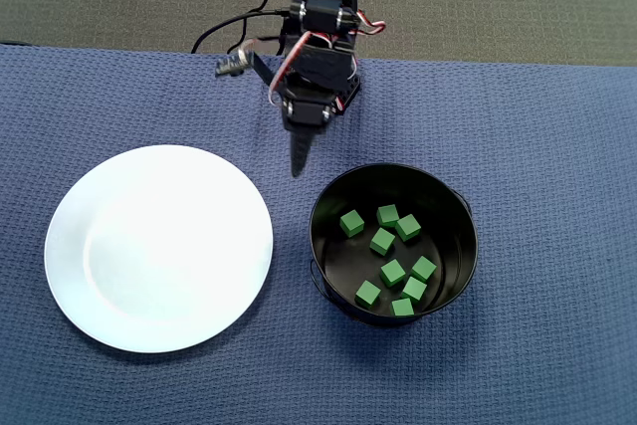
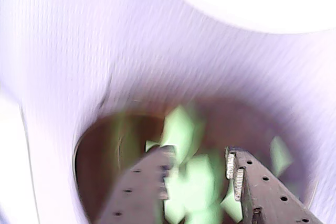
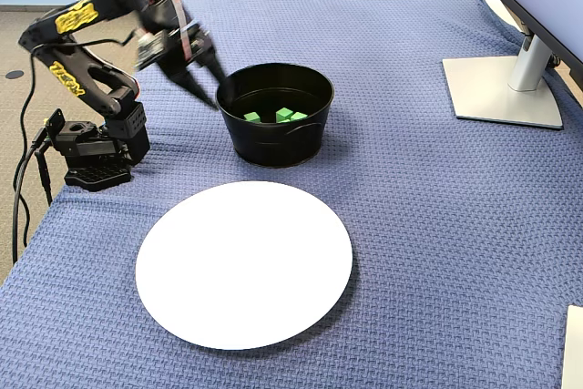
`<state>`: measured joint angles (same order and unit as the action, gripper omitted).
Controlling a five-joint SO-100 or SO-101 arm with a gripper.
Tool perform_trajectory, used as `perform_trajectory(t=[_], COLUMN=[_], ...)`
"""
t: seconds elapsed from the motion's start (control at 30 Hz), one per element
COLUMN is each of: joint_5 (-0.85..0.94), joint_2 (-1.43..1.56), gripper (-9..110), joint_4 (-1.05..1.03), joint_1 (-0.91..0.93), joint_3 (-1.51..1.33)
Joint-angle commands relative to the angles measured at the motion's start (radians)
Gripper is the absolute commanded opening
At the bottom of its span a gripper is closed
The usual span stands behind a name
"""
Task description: Pick up the green cubes from the white plate and place them in the black recipient
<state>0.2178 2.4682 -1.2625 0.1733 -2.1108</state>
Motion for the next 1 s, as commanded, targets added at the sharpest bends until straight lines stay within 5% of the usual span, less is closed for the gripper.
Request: perform_trajectory(t=[0.0,0.47,0.97], joint_5=[-0.002,-0.011,0.005], joint_2=[0.218,0.623,0.641], gripper=[0,0,0], joint_4=[0.0,-0.078,-0.083], joint_1=[0.063,0.081,0.06], joint_3=[-0.173,-0.506,-0.529])
